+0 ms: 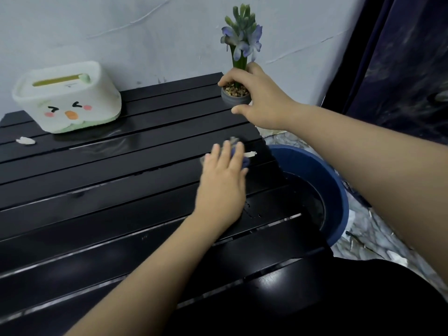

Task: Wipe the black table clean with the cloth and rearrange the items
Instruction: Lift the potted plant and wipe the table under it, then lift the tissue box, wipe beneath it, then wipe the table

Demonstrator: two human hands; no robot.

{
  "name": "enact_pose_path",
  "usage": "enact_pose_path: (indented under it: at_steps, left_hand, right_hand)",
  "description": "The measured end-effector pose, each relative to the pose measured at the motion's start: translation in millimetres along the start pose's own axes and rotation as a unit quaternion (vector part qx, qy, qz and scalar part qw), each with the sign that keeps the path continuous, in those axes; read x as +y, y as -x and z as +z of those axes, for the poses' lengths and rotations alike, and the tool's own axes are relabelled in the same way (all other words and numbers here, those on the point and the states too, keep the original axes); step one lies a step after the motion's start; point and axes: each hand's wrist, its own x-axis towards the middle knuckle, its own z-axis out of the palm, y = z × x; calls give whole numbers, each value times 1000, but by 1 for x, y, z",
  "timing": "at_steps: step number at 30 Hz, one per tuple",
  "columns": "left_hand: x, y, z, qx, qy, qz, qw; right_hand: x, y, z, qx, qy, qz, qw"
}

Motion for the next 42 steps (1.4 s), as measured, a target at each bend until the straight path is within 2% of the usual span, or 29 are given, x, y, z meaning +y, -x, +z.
enact_pose_path:
  at_steps: [4,6,10,15,21,31,35,38,40,42]
  left_hand:
    - [33,-24,8,-71,81,142,984]
    - [35,-26,3,-105,153,172,967]
    - [3,-14,-20,-70,219,115,966]
    - [-82,10,-61,10,192,2,981]
    - [-160,45,-90,83,157,-107,978]
    - [-180,76,-83,67,89,-90,990]
    - [-181,78,-86,74,129,-99,984]
    - [-182,78,-94,90,180,-112,973]
    - [-183,79,-102,109,210,-123,964]
    - [-188,81,-112,132,233,-129,955]
  right_hand:
    - [-1,-11,3,-4,1,1,1000]
    - [-3,-18,6,-14,1,-1,1000]
    - [-8,-40,17,-30,10,-7,999]
    - [-13,-73,48,-33,3,0,999]
    - [-15,-80,97,-23,-41,20,999]
    - [-14,-78,96,-12,-40,49,998]
    - [-30,-51,104,84,-75,75,991]
    - [-53,-27,120,182,-84,41,979]
    - [-71,-21,132,174,-81,-3,981]
    - [-89,-27,141,114,-82,-32,990]
